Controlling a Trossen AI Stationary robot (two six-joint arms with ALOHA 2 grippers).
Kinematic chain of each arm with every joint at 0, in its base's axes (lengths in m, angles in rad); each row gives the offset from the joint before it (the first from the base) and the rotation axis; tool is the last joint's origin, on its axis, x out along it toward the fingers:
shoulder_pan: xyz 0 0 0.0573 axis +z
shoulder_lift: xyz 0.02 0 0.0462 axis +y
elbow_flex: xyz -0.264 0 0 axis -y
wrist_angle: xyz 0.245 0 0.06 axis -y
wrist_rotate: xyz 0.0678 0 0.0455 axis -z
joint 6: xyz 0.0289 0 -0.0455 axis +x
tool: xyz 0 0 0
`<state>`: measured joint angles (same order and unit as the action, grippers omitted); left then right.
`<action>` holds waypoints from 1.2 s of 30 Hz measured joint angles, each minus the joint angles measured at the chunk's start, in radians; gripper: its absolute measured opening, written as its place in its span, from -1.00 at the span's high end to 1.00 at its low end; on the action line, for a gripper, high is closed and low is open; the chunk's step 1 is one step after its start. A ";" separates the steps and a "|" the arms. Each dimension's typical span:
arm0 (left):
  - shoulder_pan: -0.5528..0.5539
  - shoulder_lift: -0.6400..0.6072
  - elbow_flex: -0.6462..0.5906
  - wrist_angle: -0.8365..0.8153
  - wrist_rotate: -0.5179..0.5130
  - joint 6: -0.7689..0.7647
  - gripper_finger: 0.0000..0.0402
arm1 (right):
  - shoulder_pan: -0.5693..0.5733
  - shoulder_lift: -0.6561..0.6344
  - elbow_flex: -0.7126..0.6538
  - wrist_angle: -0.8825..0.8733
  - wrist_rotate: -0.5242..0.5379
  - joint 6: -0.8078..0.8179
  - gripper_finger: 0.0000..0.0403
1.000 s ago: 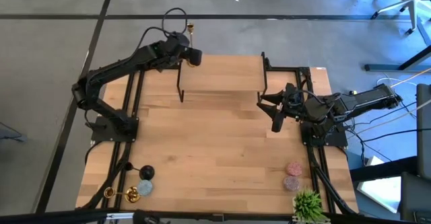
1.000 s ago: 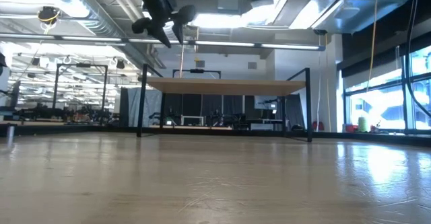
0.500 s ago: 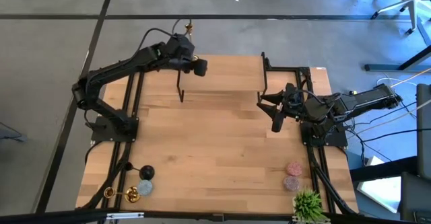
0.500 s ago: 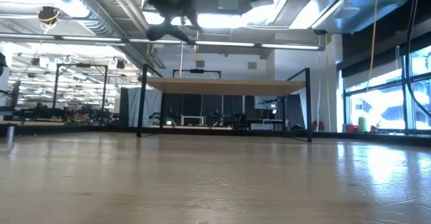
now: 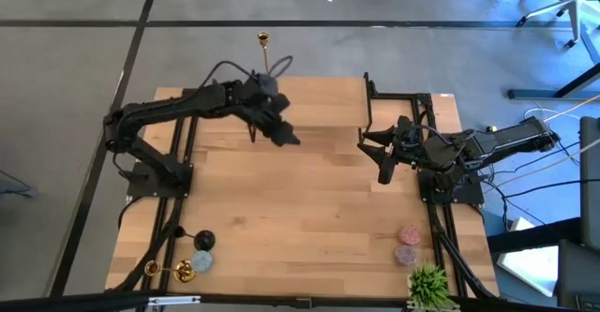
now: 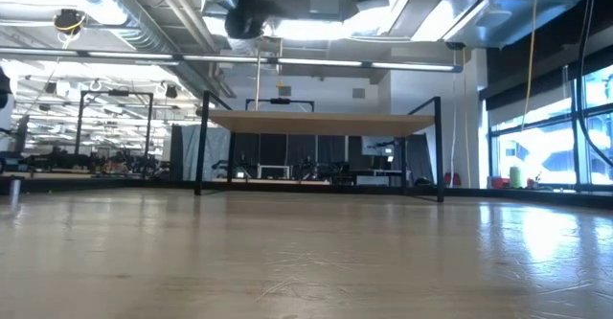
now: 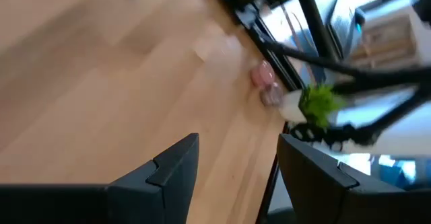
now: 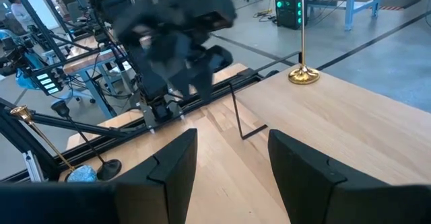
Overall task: Pick & Place candle stick holders
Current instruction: Put the pink candle on the shelf
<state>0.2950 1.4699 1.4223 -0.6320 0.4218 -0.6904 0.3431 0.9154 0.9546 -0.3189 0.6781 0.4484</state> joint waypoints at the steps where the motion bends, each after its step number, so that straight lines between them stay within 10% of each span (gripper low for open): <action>1: -0.022 0.000 0.000 0.016 -0.008 0.014 0.01 | 0.000 0.000 0.000 -0.002 0.000 0.000 0.07; 8: -0.129 0.010 0.000 0.046 -0.027 -0.020 0.01 | 0.000 0.000 0.000 -0.040 -0.002 0.011 0.07; 36: -0.230 0.135 0.000 -0.866 0.105 0.152 0.01 | 0.000 0.001 0.000 -0.070 -0.027 0.019 0.07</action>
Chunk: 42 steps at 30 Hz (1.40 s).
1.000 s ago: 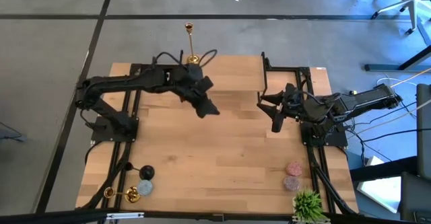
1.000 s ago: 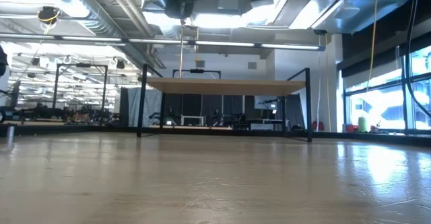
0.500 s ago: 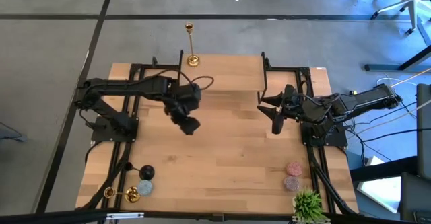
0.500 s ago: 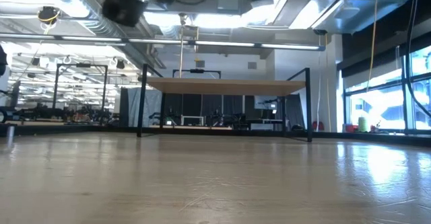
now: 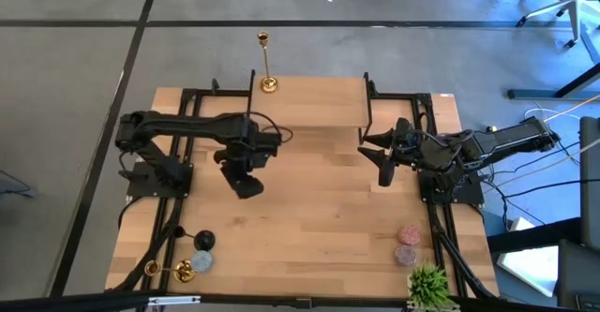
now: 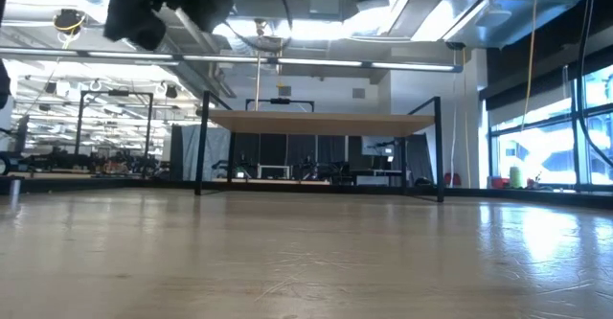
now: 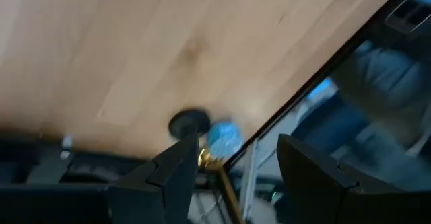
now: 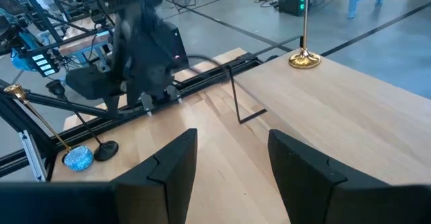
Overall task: Pick & Place candle stick holders
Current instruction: Put the pink candle on the shelf
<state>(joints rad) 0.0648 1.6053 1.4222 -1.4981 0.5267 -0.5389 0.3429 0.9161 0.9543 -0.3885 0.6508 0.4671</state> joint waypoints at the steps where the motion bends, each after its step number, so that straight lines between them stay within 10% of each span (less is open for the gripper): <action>1: -0.003 0.014 0.000 -0.010 0.007 0.024 0.01 | 0.000 0.000 0.000 -0.001 0.000 0.000 0.07; 17: -0.052 0.189 0.000 -0.021 0.068 0.254 0.01 | 0.000 0.001 0.000 -0.231 -0.180 0.339 0.07; 42: -0.131 0.198 0.000 0.441 -0.326 0.298 0.01 | 0.123 0.225 0.000 -0.686 -0.692 1.298 0.06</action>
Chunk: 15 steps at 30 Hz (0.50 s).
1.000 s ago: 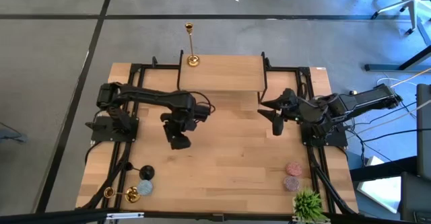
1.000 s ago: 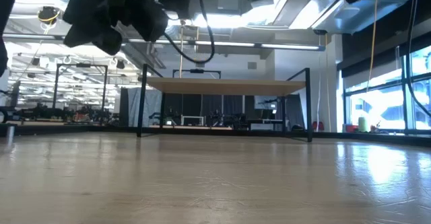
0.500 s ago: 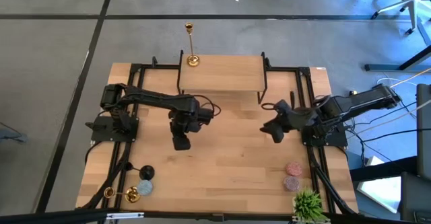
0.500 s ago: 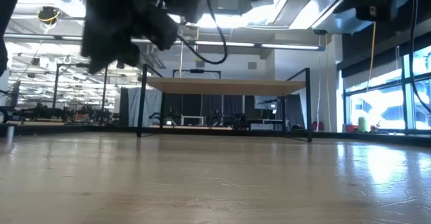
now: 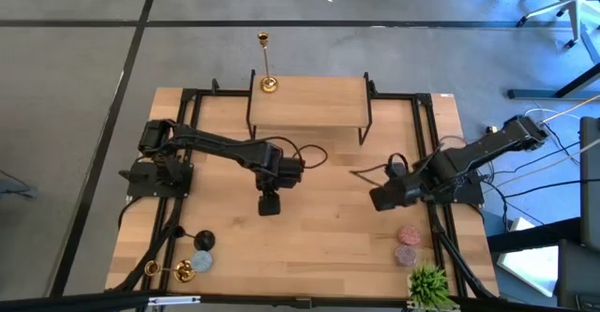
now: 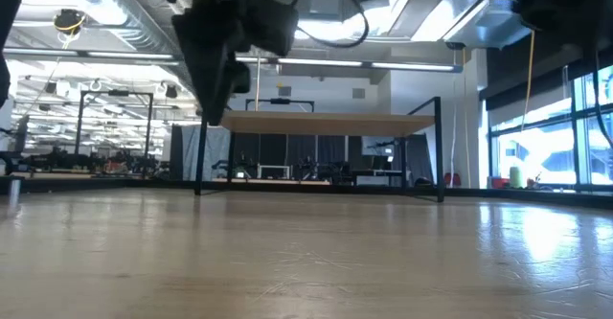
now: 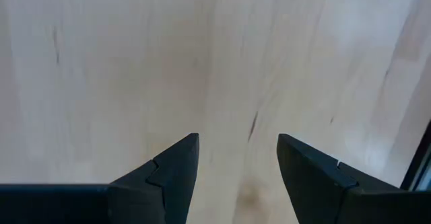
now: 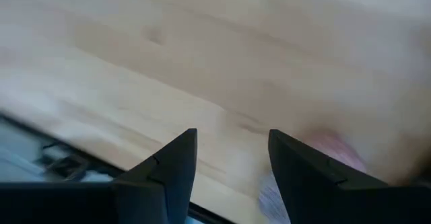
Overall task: Pick & Place candle stick holders
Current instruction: Put the pink candle on the shelf
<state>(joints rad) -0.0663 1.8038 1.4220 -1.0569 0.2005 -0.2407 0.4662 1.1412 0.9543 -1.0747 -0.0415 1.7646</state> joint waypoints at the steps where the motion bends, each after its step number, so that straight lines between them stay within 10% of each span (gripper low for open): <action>1: -0.002 0.000 0.000 0.014 0.000 -0.006 0.01 | 0.018 0.005 0.000 -0.023 -0.011 0.039 0.06; 15: -0.034 -0.001 0.000 0.121 -0.020 -0.011 0.01 | 0.232 0.109 0.000 -0.204 -0.258 0.380 -0.45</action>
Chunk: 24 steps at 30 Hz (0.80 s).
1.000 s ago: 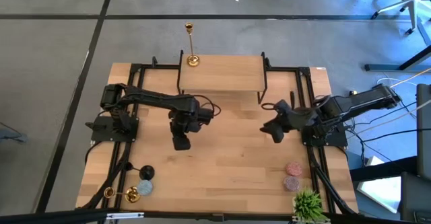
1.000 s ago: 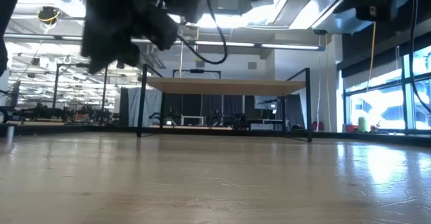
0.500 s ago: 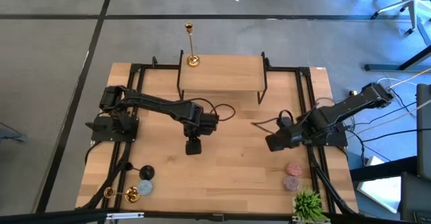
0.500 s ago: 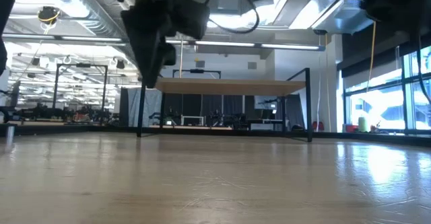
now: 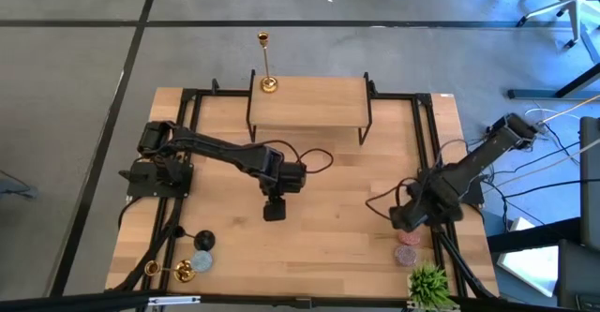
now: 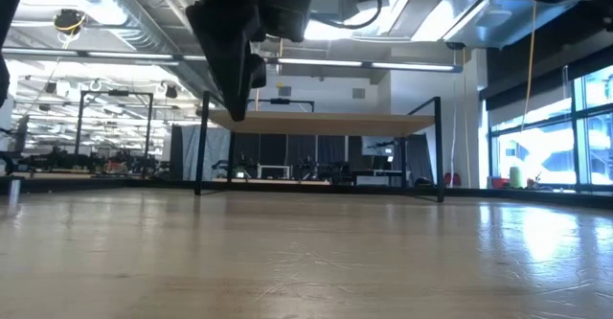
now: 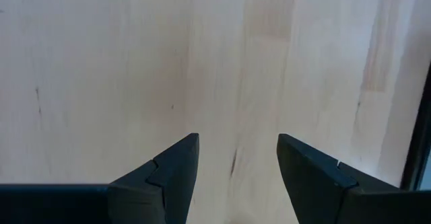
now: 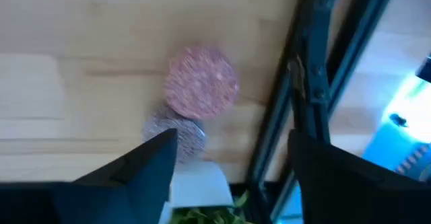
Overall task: Pick & Place candle stick holders
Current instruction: Put the pink candle on the shelf
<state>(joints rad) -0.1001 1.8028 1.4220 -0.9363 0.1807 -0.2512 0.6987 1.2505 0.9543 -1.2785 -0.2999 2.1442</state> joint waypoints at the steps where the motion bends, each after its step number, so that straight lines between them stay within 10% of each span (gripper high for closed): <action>1: -0.002 0.000 0.000 -0.001 -0.018 0.000 0.01 | 0.006 0.011 0.000 0.007 -0.008 0.004 -0.49; 24: -0.005 -0.001 0.000 -0.024 -0.031 -0.015 0.01 | 0.123 0.139 -0.122 0.256 0.037 0.207 -0.58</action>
<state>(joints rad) -0.1051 1.8023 1.4220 -0.9600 0.1501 -0.2663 0.8215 1.3892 0.8322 -1.0225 -0.2634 2.3516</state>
